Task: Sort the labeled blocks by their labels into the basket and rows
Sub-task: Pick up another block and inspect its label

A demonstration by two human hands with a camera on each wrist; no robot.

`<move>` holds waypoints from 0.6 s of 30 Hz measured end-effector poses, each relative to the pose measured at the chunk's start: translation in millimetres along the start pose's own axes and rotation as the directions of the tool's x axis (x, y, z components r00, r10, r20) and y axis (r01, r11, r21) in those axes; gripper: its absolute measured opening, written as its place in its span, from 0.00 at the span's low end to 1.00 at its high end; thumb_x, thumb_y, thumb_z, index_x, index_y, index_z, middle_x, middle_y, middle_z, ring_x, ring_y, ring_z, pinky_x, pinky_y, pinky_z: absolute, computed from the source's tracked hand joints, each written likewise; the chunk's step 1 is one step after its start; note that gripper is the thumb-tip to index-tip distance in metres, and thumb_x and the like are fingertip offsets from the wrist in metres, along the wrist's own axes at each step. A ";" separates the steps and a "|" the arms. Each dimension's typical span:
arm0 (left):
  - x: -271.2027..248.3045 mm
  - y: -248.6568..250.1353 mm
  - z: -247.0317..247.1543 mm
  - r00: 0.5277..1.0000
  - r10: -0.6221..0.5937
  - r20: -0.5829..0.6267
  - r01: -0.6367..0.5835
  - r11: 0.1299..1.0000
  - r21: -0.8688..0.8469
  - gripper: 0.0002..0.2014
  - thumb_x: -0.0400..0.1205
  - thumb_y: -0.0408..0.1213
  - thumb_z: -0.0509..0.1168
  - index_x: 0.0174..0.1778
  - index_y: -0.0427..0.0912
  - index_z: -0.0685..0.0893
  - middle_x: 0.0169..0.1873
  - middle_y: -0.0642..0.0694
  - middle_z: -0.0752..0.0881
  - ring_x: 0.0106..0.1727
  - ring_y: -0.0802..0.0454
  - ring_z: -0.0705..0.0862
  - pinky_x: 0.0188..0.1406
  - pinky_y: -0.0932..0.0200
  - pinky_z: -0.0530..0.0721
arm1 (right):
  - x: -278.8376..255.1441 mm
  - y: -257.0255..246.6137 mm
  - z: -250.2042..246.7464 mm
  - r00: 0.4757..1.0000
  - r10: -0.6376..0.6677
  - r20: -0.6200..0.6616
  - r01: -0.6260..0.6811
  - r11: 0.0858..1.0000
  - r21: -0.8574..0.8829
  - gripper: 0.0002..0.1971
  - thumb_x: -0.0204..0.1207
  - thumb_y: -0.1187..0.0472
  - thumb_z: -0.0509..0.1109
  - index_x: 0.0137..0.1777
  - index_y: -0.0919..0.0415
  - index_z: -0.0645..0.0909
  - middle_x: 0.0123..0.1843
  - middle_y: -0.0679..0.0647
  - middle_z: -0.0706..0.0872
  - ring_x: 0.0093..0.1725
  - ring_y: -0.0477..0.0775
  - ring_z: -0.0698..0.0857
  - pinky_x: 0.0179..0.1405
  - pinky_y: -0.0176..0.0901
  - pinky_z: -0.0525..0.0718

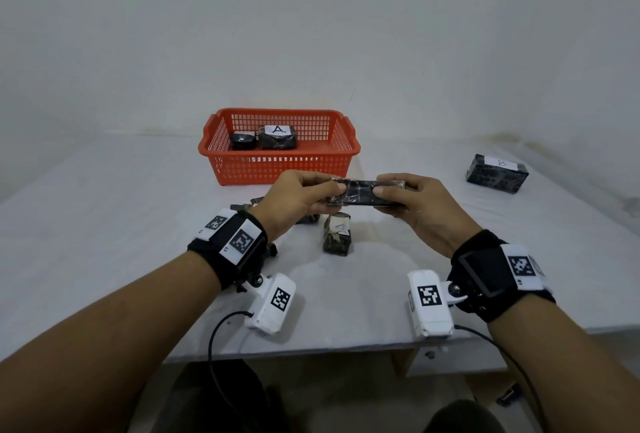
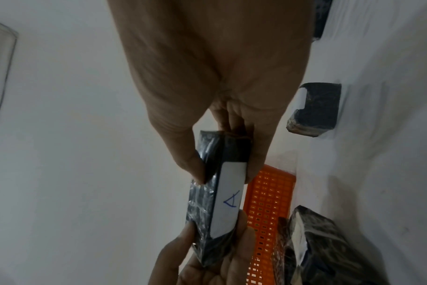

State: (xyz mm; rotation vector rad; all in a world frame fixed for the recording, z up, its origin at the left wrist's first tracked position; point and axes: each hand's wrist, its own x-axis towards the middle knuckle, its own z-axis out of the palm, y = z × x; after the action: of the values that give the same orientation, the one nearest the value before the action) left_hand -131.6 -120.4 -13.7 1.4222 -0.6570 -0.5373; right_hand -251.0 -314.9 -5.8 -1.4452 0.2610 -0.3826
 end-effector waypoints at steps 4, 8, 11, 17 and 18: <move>-1.6 0.6 -0.3 1.000 0.001 0.022 0.000 1.000 -0.028 0.13 0.84 0.31 0.72 0.62 0.29 0.89 0.61 0.32 0.91 0.64 0.38 0.91 0.61 0.52 0.92 | -0.3 -0.7 1.3 1.000 -0.020 -0.020 0.018 0.998 -0.067 0.15 0.75 0.72 0.79 0.62 0.70 0.85 0.54 0.64 0.92 0.46 0.53 0.94 0.44 0.34 0.89; -2.2 0.7 -1.2 0.999 0.027 -0.021 -0.026 0.999 0.034 0.12 0.83 0.25 0.72 0.63 0.30 0.88 0.59 0.32 0.92 0.59 0.39 0.93 0.55 0.56 0.93 | -0.5 1.4 0.3 0.999 0.025 0.029 -0.025 0.999 -0.023 0.17 0.77 0.70 0.78 0.65 0.73 0.84 0.61 0.67 0.91 0.58 0.61 0.92 0.66 0.53 0.89; -2.7 -0.3 -3.3 0.999 0.051 0.000 -0.051 0.996 0.074 0.13 0.82 0.24 0.73 0.60 0.39 0.90 0.57 0.38 0.93 0.58 0.45 0.93 0.57 0.56 0.91 | -3.2 1.9 -0.3 0.996 0.070 0.054 -0.070 0.997 0.010 0.16 0.81 0.65 0.75 0.63 0.76 0.86 0.60 0.69 0.91 0.58 0.63 0.92 0.62 0.52 0.91; -4.1 0.8 0.9 0.997 -0.008 0.076 0.007 1.000 0.016 0.15 0.84 0.32 0.73 0.65 0.31 0.88 0.61 0.35 0.92 0.62 0.41 0.92 0.65 0.51 0.90 | -4.2 2.3 -1.7 1.000 0.023 0.020 -0.023 1.000 -0.005 0.05 0.78 0.73 0.76 0.53 0.71 0.87 0.50 0.65 0.91 0.51 0.61 0.91 0.58 0.52 0.92; -3.8 1.1 2.3 0.997 -0.029 0.073 0.030 1.000 -0.007 0.14 0.86 0.34 0.71 0.64 0.28 0.88 0.61 0.34 0.92 0.62 0.39 0.92 0.65 0.50 0.90 | -4.5 1.5 -1.5 1.000 0.005 0.014 -0.005 1.000 -0.008 0.06 0.77 0.74 0.76 0.52 0.70 0.87 0.50 0.66 0.90 0.50 0.61 0.91 0.58 0.52 0.92</move>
State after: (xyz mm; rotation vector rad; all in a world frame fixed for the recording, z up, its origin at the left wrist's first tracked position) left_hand -136.0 -119.3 -12.8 1.4119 -0.6917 -0.6169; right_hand -255.5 -314.2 -7.7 -1.4540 0.2553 -0.3673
